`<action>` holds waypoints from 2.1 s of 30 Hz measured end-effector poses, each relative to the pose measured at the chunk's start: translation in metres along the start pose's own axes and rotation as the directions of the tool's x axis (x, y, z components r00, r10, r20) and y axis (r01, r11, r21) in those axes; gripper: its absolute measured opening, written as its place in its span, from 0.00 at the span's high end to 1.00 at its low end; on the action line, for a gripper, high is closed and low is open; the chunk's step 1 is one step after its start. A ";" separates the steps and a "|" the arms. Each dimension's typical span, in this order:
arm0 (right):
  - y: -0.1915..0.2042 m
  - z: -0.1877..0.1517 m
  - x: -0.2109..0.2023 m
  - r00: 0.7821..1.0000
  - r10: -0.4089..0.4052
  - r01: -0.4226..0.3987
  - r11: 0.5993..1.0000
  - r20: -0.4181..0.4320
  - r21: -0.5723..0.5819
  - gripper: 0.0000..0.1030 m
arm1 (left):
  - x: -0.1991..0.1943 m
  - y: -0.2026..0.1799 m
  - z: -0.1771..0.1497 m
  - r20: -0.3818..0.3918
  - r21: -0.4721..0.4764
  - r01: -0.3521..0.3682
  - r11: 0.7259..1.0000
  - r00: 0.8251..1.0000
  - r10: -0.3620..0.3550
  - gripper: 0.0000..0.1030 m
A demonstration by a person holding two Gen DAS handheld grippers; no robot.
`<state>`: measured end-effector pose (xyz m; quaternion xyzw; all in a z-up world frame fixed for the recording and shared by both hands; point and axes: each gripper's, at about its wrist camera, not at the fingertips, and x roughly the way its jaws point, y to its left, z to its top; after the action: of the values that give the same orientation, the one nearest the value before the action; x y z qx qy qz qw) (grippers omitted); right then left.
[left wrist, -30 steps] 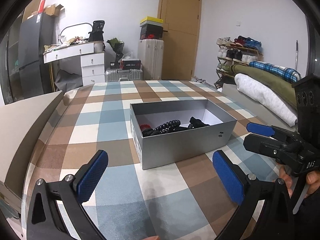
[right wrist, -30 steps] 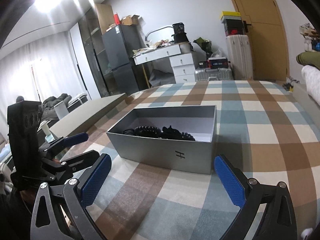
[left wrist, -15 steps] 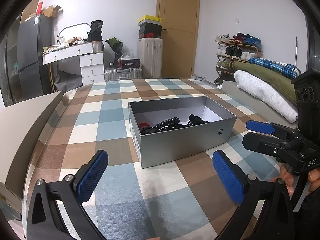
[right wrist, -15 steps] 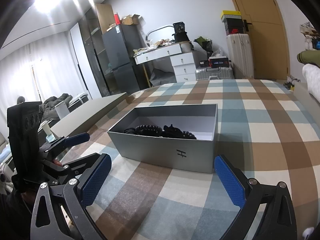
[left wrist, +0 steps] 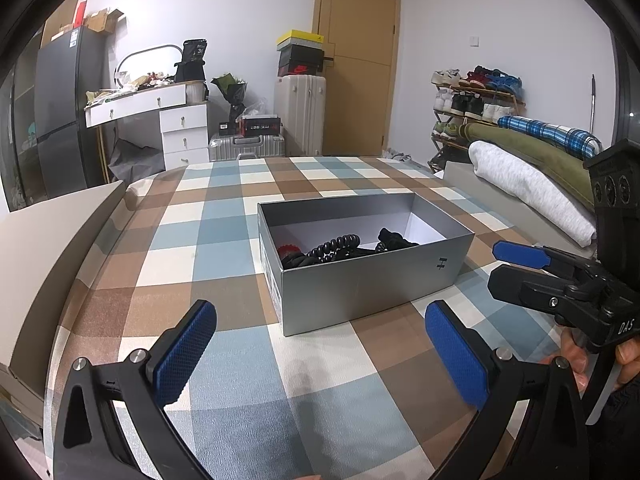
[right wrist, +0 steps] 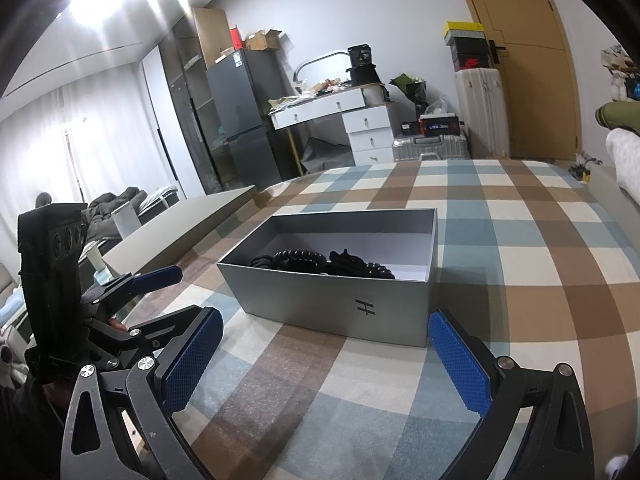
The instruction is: Organize jewelry
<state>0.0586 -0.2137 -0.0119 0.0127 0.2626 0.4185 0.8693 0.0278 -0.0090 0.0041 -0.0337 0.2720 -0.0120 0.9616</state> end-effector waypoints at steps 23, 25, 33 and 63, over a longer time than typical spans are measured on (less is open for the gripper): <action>0.000 0.001 -0.001 1.000 0.008 -0.008 1.000 0.002 0.009 0.00 | 0.000 0.001 0.000 -0.001 -0.001 -0.002 1.000 1.000 0.002 0.01; 0.000 0.001 -0.001 1.000 0.008 -0.008 1.000 0.003 0.010 0.00 | 0.000 0.001 0.000 0.000 -0.001 -0.003 1.000 1.000 0.003 0.01; 0.000 0.001 -0.001 1.000 0.010 -0.010 1.000 0.002 0.010 0.00 | 0.000 0.001 0.000 0.000 -0.002 -0.002 1.000 1.000 0.002 0.01; 0.001 0.000 -0.001 1.000 0.013 -0.013 1.000 0.003 0.009 0.00 | 0.000 0.001 0.000 -0.003 0.001 -0.003 1.000 1.000 0.003 0.01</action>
<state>0.0570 -0.2137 -0.0105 0.0190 0.2632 0.4230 0.8669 0.0279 -0.0078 0.0041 -0.0327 0.2736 -0.0106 0.9612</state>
